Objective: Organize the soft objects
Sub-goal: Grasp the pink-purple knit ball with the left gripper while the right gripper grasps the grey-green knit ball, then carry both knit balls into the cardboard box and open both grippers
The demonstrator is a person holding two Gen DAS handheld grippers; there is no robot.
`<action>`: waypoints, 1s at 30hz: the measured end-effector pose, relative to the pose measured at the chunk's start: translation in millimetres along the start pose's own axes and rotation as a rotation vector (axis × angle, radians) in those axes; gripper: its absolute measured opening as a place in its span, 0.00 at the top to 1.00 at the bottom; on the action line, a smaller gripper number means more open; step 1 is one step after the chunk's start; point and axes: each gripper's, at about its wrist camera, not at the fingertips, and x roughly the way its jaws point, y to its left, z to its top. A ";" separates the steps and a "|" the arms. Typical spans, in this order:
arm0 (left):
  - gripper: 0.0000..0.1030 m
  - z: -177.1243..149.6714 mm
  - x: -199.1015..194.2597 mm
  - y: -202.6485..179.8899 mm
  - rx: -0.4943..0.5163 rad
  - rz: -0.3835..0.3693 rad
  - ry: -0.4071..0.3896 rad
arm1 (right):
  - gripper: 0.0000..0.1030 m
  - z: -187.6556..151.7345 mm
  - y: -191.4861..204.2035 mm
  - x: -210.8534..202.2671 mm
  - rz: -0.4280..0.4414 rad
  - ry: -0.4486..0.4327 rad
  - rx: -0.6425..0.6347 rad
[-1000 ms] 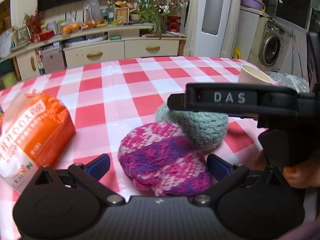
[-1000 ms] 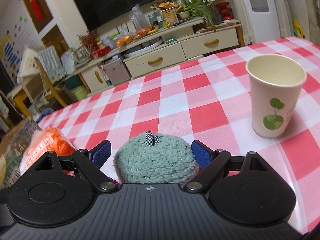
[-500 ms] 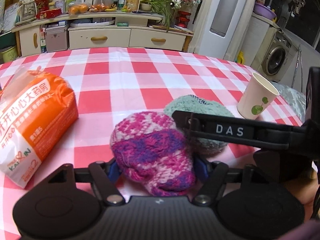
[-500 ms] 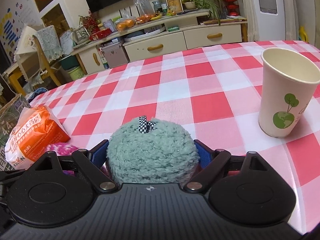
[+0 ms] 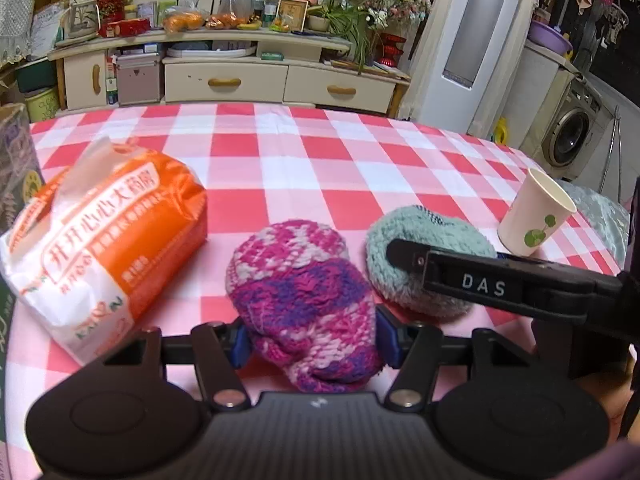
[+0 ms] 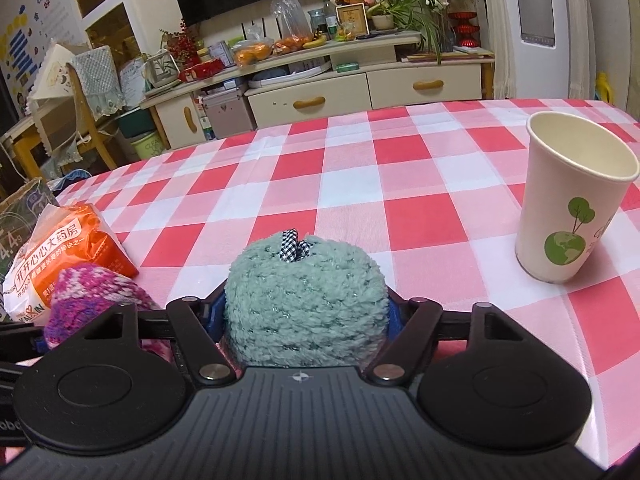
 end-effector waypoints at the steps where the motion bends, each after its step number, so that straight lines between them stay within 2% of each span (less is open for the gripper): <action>1: 0.43 0.5 -2.3 0.9 0.000 0.003 -0.007 | 0.16 -0.5 0.8 -0.3 -0.002 -0.003 -0.001; 12: 0.43 5.6 -28.4 10.7 0.007 0.033 -0.078 | 0.16 -7.1 11.9 -9.5 -0.030 -0.041 0.017; 30: 0.43 13.5 -70.1 35.8 -0.001 0.082 -0.191 | 0.16 -9.1 55.3 -48.7 -0.062 -0.103 -0.036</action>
